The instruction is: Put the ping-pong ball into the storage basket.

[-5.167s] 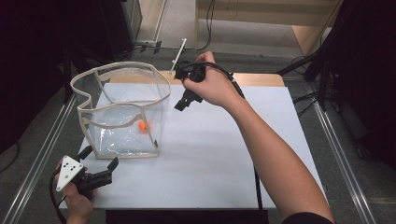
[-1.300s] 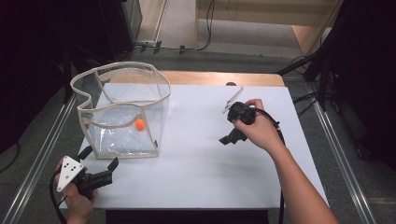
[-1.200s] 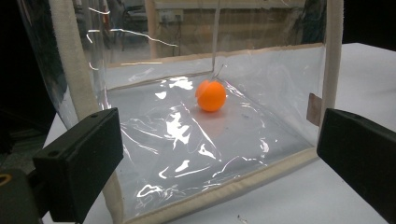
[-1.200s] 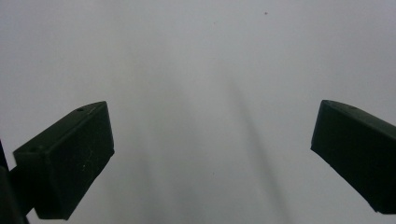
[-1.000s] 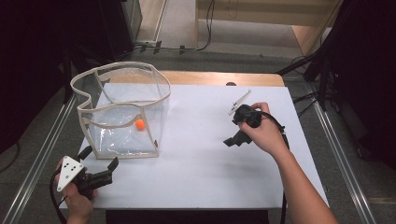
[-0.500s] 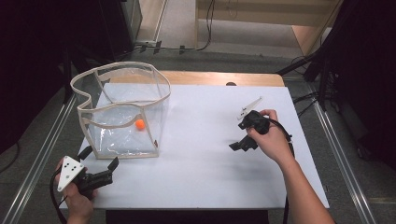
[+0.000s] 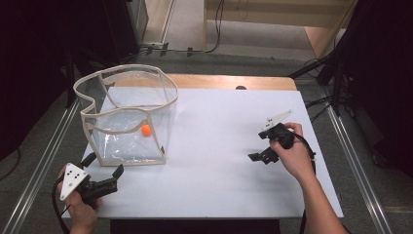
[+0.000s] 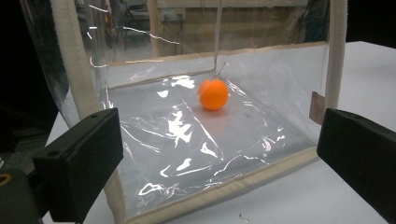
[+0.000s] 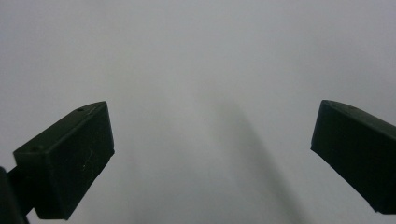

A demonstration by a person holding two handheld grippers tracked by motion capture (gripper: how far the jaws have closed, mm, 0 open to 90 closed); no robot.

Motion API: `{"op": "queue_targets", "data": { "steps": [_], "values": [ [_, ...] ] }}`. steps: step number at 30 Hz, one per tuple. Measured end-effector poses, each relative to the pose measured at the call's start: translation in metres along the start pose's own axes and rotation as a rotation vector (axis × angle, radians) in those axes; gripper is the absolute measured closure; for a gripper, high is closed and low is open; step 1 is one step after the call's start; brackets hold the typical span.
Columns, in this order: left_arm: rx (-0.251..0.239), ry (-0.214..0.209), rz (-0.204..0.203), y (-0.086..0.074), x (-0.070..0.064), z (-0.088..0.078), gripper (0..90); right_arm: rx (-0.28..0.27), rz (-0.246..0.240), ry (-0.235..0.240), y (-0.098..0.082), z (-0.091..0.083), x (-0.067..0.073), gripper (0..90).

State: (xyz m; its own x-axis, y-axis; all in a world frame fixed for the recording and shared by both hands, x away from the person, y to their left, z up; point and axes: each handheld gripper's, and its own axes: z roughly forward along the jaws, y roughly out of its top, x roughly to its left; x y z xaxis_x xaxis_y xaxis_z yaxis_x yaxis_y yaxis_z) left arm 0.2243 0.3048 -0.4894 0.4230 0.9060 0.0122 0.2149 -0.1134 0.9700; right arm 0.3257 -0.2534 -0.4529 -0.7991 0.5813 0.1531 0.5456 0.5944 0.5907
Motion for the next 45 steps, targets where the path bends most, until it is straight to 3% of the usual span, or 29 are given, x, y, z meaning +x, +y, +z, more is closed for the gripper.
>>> {"op": "queue_targets", "data": {
  "steps": [28, 45],
  "values": [
    [0.003, 0.009, 0.007, 0.0, -0.001, 0.0, 0.8, -0.252, 0.1, -0.054, -0.082, -0.017, 0.0, 0.0],
    [0.003, 0.009, 0.008, 0.0, -0.001, 0.0, 0.8, -0.414, 0.188, -0.104, -0.129, -0.032, 0.005, 0.0]
  ]
}}
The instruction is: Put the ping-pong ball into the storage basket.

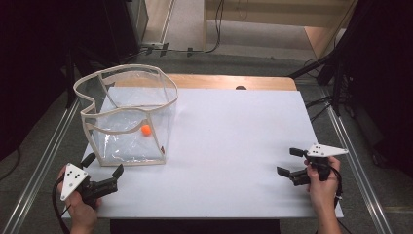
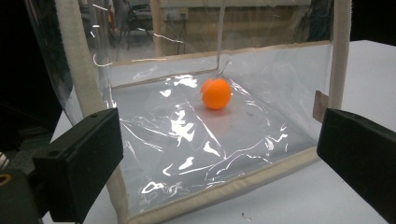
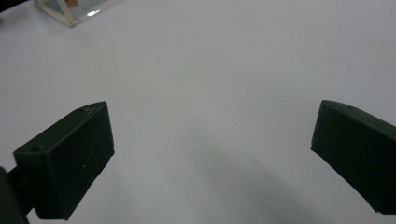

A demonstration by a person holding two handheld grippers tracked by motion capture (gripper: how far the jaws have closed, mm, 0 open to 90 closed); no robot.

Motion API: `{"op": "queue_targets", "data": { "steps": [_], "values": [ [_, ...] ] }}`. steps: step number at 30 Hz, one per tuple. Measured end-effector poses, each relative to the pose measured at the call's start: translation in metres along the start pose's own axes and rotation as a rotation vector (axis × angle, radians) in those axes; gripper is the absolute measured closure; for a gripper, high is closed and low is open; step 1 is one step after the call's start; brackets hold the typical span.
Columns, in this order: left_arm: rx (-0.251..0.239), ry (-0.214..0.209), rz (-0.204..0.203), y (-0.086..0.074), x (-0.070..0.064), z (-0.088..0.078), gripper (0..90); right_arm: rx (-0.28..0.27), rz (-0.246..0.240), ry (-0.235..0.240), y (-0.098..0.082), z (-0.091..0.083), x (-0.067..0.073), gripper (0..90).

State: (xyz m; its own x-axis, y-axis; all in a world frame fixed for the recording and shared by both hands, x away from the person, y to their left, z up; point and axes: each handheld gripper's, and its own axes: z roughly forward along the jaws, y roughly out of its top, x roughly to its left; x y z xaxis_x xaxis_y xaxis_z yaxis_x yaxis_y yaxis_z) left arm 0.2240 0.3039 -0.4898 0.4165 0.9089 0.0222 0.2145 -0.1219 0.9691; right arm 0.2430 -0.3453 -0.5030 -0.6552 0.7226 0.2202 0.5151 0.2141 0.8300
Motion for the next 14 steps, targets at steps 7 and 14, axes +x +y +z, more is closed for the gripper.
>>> {"op": "queue_targets", "data": {
  "steps": [7, 14],
  "values": [
    [0.0, -0.003, 0.006, 0.0, -0.001, 0.0, 0.8, -0.057, 0.02, -0.011, -0.013, -0.012, 0.0, 0.0],
    [0.0, 0.001, -0.002, 0.0, 0.0, 0.0, 0.8, -0.112, 0.038, -0.004, -0.017, -0.018, -0.004, 0.0]
  ]
}}
